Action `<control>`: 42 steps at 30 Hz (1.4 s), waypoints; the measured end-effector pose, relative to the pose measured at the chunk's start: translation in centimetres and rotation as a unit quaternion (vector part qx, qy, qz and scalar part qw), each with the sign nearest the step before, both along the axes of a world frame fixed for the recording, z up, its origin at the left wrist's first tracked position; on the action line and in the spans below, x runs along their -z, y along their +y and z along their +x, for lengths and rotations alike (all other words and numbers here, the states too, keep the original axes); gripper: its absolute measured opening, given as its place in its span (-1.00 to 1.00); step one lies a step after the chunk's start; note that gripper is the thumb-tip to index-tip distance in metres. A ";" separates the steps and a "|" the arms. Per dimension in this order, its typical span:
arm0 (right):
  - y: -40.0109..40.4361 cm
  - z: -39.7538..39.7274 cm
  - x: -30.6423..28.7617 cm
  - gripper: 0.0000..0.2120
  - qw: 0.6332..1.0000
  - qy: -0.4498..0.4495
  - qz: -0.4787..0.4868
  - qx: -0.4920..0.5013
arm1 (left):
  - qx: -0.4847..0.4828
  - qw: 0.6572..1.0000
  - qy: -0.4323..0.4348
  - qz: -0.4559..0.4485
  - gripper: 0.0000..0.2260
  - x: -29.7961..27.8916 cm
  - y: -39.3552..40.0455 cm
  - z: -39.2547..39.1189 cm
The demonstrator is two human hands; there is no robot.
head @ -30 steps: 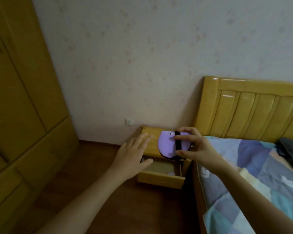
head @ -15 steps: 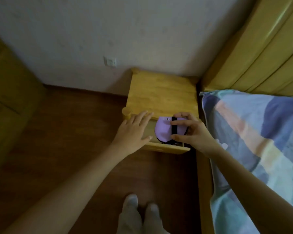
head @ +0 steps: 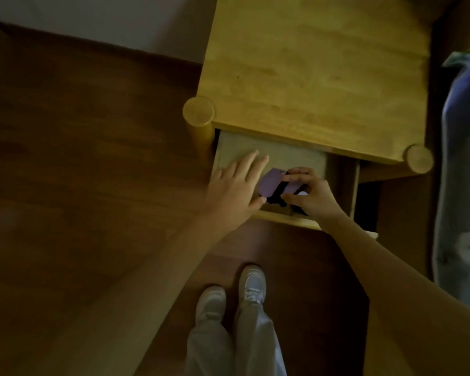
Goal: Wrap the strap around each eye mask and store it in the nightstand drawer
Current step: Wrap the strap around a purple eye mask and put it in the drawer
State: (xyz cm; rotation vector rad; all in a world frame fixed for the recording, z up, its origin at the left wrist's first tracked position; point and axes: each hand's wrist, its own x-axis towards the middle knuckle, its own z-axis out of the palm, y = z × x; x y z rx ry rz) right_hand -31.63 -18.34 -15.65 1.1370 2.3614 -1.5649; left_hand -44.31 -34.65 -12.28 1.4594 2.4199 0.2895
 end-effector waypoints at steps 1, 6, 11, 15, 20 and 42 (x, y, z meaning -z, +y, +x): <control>0.3 -0.2 1.5 -0.62 1.000 -0.002 0.010 -0.009 | 0.000 1.000 -0.004 0.004 -0.31 1.1 0.4 0.0; 1.1 -1.4 6.3 -0.59 0.998 -0.009 0.017 -0.067 | 0.013 1.000 -0.009 0.000 -0.32 4.5 1.8 -0.5; 2.2 -1.1 8.0 -0.75 0.990 -0.055 0.009 -0.130 | 0.004 1.000 -0.003 0.004 -0.33 5.2 1.7 -1.3; 2.7 -1.0 8.3 -0.65 0.979 -0.125 -0.035 -0.159 | 0.009 1.000 -0.001 0.004 -0.34 5.0 1.7 -1.6; 2.1 -1.9 6.1 -0.56 0.977 -0.142 -0.064 -0.146 | 0.032 0.999 0.013 0.028 -0.42 2.8 2.3 -2.2; 5.9 3.3 -32.7 -0.31 0.943 0.192 0.269 -0.020 | 0.079 0.970 0.205 0.106 -0.29 -30.3 8.3 -3.1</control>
